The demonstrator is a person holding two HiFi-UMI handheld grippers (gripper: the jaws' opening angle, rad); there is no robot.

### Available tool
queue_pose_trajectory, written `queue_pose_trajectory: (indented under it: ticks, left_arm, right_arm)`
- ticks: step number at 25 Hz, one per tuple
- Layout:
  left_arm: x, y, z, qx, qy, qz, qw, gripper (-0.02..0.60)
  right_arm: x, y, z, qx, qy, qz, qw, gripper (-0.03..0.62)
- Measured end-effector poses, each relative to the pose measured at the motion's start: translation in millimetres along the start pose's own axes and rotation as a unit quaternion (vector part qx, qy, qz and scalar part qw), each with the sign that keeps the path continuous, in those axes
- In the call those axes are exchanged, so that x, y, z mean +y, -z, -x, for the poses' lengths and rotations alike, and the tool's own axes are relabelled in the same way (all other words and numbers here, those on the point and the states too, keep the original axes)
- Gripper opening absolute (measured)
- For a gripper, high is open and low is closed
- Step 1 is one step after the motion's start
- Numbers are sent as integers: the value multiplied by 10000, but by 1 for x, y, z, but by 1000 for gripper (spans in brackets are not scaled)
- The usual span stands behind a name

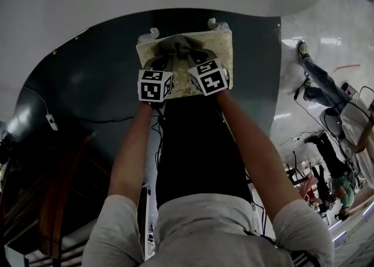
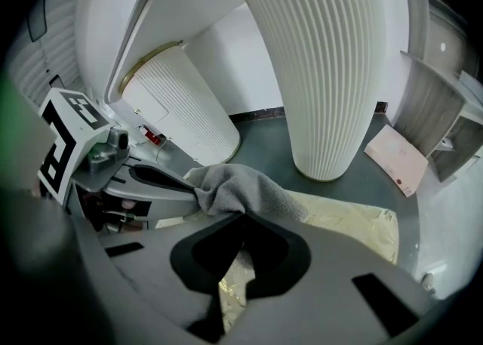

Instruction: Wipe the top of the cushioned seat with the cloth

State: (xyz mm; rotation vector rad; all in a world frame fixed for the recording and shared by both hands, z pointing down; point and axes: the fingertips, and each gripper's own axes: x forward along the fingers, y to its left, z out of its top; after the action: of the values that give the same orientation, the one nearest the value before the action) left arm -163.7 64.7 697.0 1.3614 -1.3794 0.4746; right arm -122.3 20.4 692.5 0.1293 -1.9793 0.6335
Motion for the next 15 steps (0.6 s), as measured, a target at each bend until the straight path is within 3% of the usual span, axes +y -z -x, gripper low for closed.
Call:
queue_pose_trajectory:
  ticks: [15]
  left_arm:
    - [-9, -26, -18, 55, 163, -212, 9996, 18]
  right_arm:
    - [-19, -14, -4, -66, 56, -166, 9998, 14]
